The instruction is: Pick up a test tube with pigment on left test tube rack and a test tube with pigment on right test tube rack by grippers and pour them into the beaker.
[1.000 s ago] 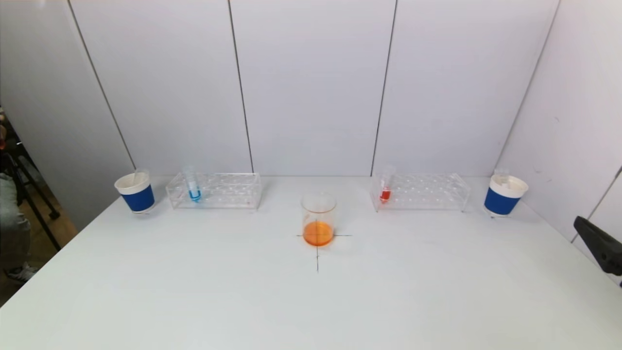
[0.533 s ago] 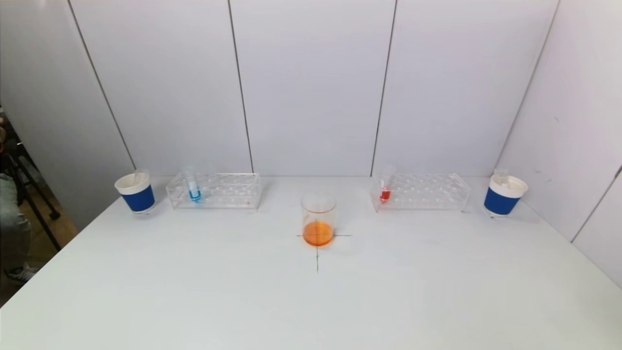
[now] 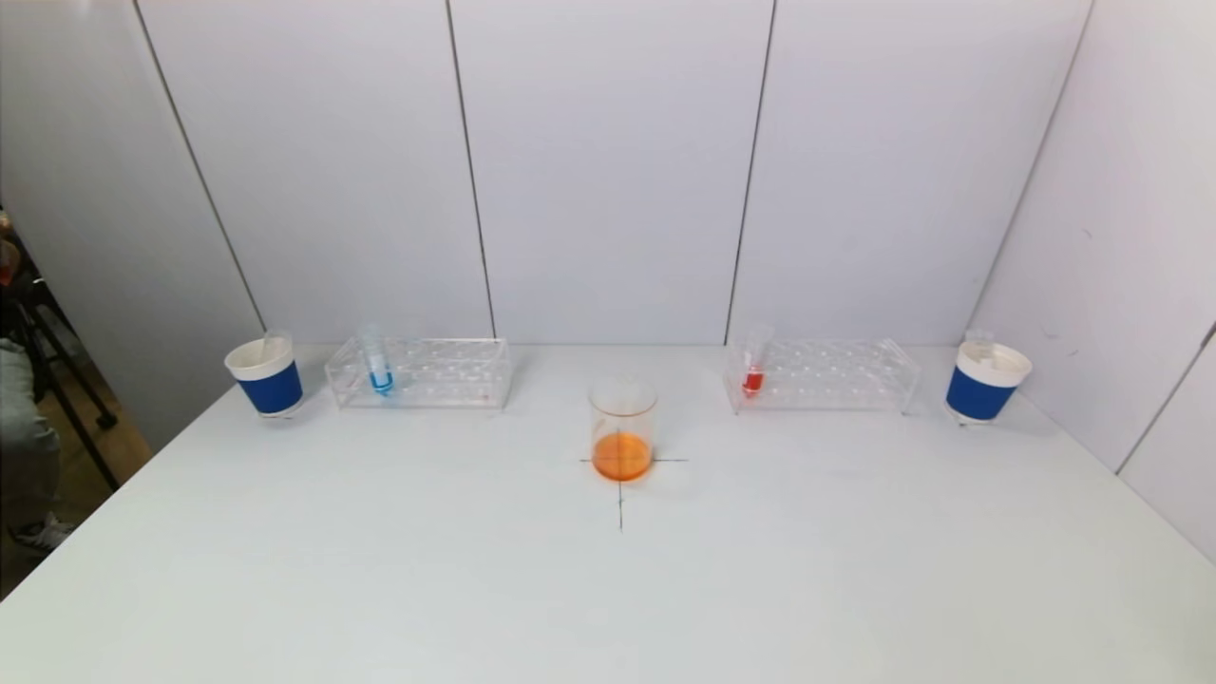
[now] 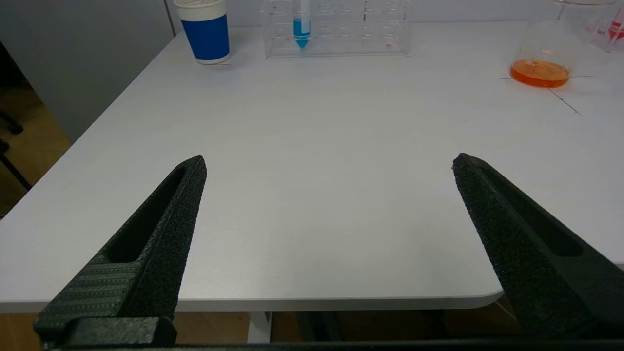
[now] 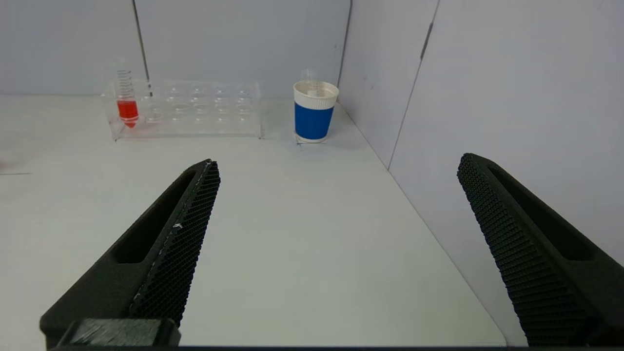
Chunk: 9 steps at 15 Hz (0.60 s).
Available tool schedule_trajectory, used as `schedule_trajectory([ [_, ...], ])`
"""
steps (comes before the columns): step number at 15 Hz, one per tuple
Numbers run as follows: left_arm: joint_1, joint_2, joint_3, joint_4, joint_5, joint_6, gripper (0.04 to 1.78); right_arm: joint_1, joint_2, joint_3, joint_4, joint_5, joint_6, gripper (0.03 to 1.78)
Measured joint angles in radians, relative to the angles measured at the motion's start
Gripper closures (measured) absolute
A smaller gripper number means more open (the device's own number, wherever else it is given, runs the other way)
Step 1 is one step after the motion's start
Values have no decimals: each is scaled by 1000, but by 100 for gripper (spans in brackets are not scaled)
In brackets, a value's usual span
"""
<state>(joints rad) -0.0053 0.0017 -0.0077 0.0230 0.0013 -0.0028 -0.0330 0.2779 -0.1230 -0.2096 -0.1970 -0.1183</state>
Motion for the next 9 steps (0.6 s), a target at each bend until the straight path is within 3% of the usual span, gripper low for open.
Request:
schedule_trajectory([
  [3,-1,0,0,0,0,0,6,18,-73,51,15,19,9,4],
  [6,-1,0,0,0,0,0,6,27,-157,101,33,109,25,4],
  [9,-1,0,0,0,0,0,6,31,-243,119,129,173,64,4],
])
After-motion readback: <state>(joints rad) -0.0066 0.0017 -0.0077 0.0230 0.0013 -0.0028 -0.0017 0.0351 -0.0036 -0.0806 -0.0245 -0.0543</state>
